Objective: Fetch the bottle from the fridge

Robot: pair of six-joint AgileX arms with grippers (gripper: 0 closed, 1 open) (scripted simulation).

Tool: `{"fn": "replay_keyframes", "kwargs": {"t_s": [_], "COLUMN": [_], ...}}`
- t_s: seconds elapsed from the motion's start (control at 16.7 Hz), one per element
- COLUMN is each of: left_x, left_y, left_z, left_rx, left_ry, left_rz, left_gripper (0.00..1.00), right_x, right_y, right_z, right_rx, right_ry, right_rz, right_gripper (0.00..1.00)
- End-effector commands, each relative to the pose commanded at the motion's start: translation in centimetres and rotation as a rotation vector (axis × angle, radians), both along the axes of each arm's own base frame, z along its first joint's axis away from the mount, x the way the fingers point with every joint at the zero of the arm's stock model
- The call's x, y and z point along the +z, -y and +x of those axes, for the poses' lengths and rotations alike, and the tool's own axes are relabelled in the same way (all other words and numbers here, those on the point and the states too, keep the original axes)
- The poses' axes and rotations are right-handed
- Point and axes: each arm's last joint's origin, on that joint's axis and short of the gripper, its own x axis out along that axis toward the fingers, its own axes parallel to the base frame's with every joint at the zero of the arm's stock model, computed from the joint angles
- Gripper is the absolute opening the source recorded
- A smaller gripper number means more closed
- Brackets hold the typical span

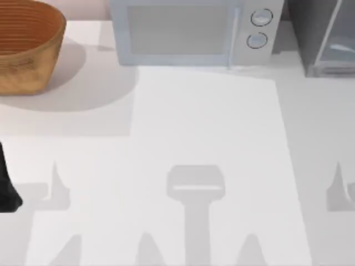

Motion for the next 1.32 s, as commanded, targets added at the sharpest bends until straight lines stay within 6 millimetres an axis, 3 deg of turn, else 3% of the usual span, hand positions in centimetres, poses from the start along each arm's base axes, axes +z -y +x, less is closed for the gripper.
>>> {"fn": "replay_keyframes", "kwargs": {"t_s": [0.42, 0.72, 1.02, 1.32], "left_x": [0.0, 0.0, 0.0, 0.0], "left_y": [0.0, 0.0, 0.0, 0.0], "left_z": [0.0, 0.0, 0.0, 0.0], "left_rx": [0.000, 0.000, 0.000, 0.000], "left_ry": [0.000, 0.000, 0.000, 0.000], "left_rz": [0.000, 0.000, 0.000, 0.000], "left_gripper": [1.00, 1.00, 1.00, 1.00], "right_x": [1.2, 2.3, 0.2, -2.9], "right_y": [0.4, 2.0, 4.9, 7.9], "right_z": [0.9, 3.8, 7.5, 9.3], "right_rx": [0.007, 0.008, 0.005, 0.001], "right_ry": [0.031, 0.049, -0.010, -0.035], "right_rz": [-0.005, -0.015, 0.000, 0.016], "right_gripper": [1.00, 1.00, 1.00, 1.00]}}
